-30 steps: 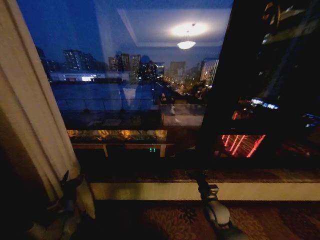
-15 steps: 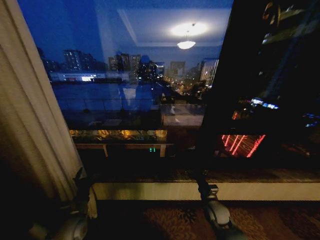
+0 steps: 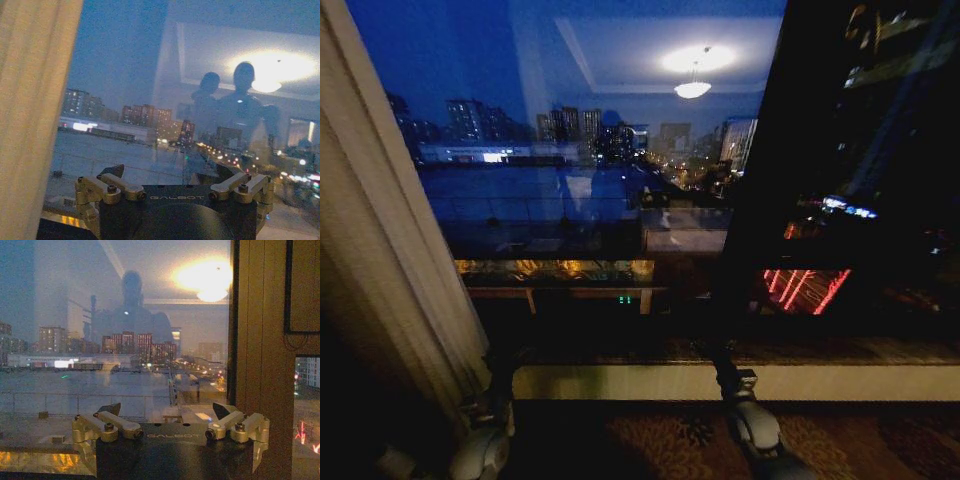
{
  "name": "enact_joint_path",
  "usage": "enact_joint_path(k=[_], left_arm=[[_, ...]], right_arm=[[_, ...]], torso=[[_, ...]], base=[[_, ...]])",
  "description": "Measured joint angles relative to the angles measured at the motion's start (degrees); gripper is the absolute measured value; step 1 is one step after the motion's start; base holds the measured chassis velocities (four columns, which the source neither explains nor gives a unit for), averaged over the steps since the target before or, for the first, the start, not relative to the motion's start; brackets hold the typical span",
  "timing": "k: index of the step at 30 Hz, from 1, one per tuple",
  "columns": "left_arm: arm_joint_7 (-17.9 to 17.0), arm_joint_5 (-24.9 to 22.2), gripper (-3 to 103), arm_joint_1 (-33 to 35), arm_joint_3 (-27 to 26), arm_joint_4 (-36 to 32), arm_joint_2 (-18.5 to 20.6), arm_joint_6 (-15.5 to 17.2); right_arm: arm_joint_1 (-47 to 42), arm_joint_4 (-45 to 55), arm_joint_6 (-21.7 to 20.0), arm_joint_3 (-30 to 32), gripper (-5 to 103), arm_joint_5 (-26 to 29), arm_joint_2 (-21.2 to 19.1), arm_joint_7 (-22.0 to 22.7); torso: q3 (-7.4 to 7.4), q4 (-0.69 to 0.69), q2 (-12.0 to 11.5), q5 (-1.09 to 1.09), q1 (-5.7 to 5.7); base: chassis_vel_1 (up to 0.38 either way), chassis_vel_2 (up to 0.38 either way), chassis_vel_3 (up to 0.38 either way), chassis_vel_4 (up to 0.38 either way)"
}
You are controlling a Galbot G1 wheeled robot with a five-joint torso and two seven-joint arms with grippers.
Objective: Open the curtains by pulling them apart, changing their state from closed to fully open.
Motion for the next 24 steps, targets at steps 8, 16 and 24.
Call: enact_joint_path(k=[8, 16, 24], left_arm=[[0.65, 1.25, 100, -0.85, 0.37, 1.58, 0.35, -0.25], [0.67, 1.34, 100, -0.93, 0.31, 1.76, 0.42, -0.36], [0.69, 1.35, 100, -0.93, 0.27, 1.76, 0.44, -0.39]], right_arm=[[0.00, 0.00, 0.00, 0.00, 100, 0.00, -0.01, 0.00], [0.00, 0.00, 0.00, 0.00, 100, 0.00, 0.00, 0.00], [0.00, 0.00, 0.00, 0.00, 100, 0.00, 0.00, 0.00]], torso=[[0.00, 0.00, 0.00, 0.00, 0.01], [0.00, 0.00, 0.00, 0.00, 0.01], [0.00, 0.00, 0.00, 0.00, 0.01]], base=[[0.000, 0.000, 0.000, 0.000], [0.000, 0.000, 0.000, 0.000], [0.000, 0.000, 0.000, 0.000]])
